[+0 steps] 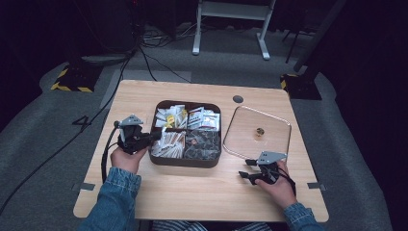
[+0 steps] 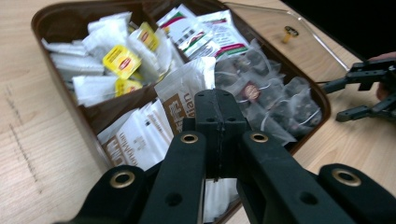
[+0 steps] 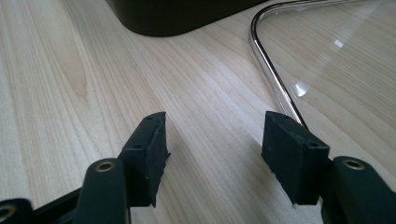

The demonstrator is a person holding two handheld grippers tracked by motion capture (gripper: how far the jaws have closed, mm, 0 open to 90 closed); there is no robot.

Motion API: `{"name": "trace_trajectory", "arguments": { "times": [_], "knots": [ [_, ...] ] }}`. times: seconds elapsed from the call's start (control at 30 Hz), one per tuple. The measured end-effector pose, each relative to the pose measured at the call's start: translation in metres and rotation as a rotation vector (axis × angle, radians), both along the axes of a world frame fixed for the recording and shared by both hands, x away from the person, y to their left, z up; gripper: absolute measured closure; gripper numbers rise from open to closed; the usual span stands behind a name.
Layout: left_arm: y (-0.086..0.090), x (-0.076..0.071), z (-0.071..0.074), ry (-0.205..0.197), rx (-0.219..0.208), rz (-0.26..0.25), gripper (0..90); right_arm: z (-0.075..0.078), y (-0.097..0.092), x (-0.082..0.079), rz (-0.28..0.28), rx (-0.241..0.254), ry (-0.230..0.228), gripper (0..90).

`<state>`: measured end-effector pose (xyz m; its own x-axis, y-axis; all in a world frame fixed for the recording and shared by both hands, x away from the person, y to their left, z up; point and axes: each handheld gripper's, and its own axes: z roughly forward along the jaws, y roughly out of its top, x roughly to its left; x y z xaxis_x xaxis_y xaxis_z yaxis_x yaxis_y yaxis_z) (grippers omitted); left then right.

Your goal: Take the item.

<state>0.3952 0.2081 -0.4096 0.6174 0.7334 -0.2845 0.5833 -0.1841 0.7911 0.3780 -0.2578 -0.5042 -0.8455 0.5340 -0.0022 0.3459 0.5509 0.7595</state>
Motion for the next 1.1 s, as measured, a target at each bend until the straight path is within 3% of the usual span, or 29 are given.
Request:
{"name": "trace_trajectory", "arguments": {
  "times": [0.17, 0.23, 0.37, 0.47, 0.87, 1.1],
  "knots": [
    [-0.008, -0.006, 0.008, -0.030, 0.002, -0.024, 90.0, 0.000, 0.000, 0.000, 0.000, 0.000, 0.000, 40.6],
    [-0.012, -0.009, 0.014, -0.045, -0.022, -0.047, 90.0, 0.000, 0.000, 0.000, 0.000, 0.000, 0.000, 40.6],
    [-0.017, -0.012, 0.018, -0.038, -0.033, -0.068, 90.0, 0.000, 0.000, 0.000, 0.000, 0.000, 0.000, 40.6],
    [-0.021, -0.014, 0.019, -0.039, -0.023, -0.078, 90.0, 0.000, 0.000, 0.000, 0.000, 0.000, 0.000, 40.6],
    [-0.059, -0.037, 0.028, -0.060, 0.007, -0.220, 90.0, 0.000, 0.000, 0.000, 0.000, 0.000, 0.000, 40.6],
    [-0.066, -0.050, 0.024, -0.062, 0.012, -0.272, 90.0, 0.000, 0.000, 0.000, 0.000, -0.001, 0.000, 40.6]
  ]
}}
